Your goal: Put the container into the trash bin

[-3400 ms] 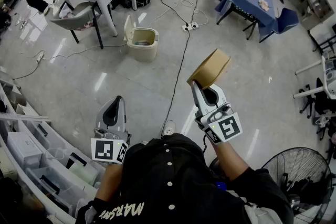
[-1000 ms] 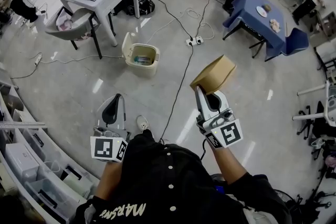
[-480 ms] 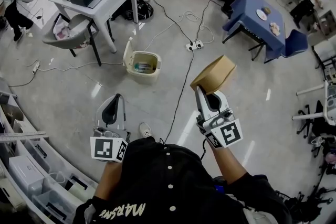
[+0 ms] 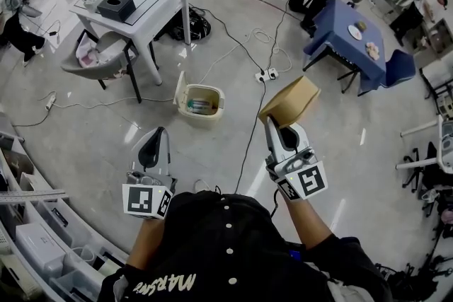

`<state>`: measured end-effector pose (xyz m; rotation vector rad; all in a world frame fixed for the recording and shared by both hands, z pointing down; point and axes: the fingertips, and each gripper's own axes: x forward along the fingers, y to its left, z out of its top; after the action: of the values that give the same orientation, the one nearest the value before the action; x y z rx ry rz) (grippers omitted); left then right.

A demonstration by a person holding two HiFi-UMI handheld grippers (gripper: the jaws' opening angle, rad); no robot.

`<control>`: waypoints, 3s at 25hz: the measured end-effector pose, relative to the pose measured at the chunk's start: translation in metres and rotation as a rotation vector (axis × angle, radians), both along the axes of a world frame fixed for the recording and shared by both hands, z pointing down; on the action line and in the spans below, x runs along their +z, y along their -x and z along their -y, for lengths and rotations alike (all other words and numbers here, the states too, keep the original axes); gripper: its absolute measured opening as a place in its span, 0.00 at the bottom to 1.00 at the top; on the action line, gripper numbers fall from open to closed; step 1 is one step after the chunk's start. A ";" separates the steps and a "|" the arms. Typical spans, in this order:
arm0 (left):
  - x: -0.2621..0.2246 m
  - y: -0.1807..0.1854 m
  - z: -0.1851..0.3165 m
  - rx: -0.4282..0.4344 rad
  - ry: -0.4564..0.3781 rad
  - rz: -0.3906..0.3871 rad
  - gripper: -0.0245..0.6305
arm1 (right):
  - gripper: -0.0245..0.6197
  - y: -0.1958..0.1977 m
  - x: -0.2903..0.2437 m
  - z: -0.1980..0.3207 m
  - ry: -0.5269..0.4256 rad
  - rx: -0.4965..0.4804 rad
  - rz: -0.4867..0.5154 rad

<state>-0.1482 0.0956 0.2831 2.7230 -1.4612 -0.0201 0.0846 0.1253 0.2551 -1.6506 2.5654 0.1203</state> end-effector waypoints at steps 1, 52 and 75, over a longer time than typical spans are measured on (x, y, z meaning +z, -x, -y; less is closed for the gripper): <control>-0.001 0.003 0.005 0.000 -0.005 -0.001 0.04 | 0.07 0.004 0.000 0.005 -0.001 0.002 -0.003; 0.021 -0.055 0.173 0.016 0.066 0.013 0.04 | 0.07 -0.034 0.020 0.181 0.045 -0.043 -0.009; 0.031 -0.100 0.246 -0.008 0.132 0.039 0.04 | 0.07 -0.066 0.042 0.260 0.112 -0.103 0.004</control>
<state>-0.0477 -0.1502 0.3139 2.6269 -1.4281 0.1260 0.1511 -0.1349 0.2971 -1.5470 2.6933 -0.0345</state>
